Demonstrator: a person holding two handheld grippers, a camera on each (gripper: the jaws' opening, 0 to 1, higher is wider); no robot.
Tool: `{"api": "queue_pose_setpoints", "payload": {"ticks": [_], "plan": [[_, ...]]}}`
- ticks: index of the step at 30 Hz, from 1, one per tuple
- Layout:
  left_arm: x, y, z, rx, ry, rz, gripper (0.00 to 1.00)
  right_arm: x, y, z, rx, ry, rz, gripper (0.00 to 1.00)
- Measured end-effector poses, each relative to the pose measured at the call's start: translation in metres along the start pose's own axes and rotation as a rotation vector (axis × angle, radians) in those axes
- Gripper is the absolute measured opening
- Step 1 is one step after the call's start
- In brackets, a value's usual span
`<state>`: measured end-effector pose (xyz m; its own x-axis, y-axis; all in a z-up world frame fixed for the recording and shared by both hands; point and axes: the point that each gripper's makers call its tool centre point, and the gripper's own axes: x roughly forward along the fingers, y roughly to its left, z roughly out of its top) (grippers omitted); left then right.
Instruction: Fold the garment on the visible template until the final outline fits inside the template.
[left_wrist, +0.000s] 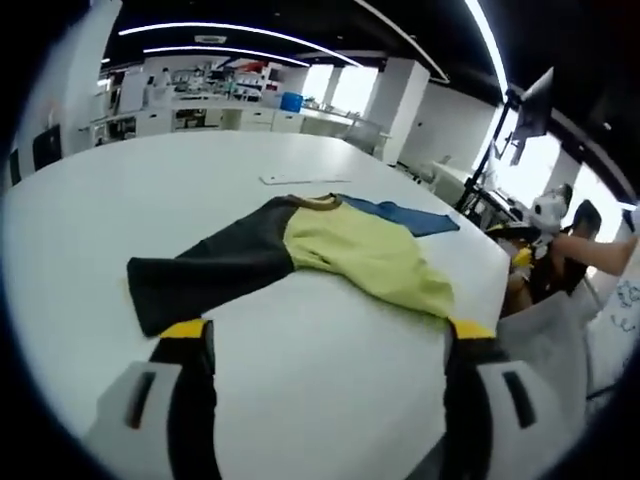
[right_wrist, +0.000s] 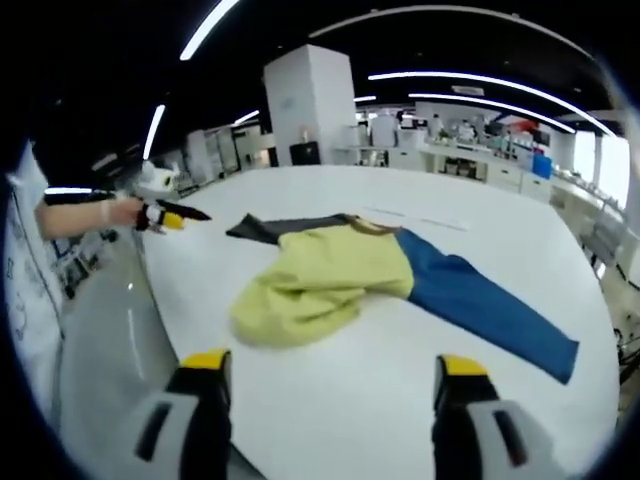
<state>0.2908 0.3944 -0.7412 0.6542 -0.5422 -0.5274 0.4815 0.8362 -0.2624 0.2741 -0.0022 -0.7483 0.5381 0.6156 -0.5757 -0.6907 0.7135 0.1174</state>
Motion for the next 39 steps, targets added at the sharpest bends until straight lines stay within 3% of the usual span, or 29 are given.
{"api": "queue_pose_setpoints", "payload": {"ticks": [4,7,16,25,31,34,36,39], "plan": [[-0.002,-0.019,0.0,0.014,-0.009,-0.014,0.92,0.006,-0.006,0.002,0.007,-0.008,0.027,0.82],[-0.001,-0.023,-0.001,0.028,-0.021,-0.019,0.91,0.018,-0.011,0.004,0.013,-0.014,0.049,0.81],[0.003,-0.053,-0.008,-0.006,-0.043,-0.037,0.88,0.049,-0.01,0.015,-0.011,-0.014,0.1,0.75],[-0.007,-0.056,-0.021,-0.037,-0.055,-0.022,0.88,0.086,-0.025,0.03,0.023,-0.034,0.113,0.57],[-0.01,-0.051,-0.023,-0.058,-0.067,-0.002,0.87,0.112,-0.023,0.021,0.0,0.016,0.128,0.51],[-0.009,-0.045,-0.025,-0.059,-0.073,0.011,0.84,0.122,-0.029,0.019,-0.029,0.019,0.097,0.39],[-0.006,-0.048,-0.026,-0.073,-0.076,0.01,0.85,0.129,-0.022,0.021,0.026,0.015,0.117,0.37],[-0.003,-0.053,-0.027,-0.078,-0.076,0.006,0.85,0.141,-0.023,0.019,0.015,0.028,0.126,0.35]]}}
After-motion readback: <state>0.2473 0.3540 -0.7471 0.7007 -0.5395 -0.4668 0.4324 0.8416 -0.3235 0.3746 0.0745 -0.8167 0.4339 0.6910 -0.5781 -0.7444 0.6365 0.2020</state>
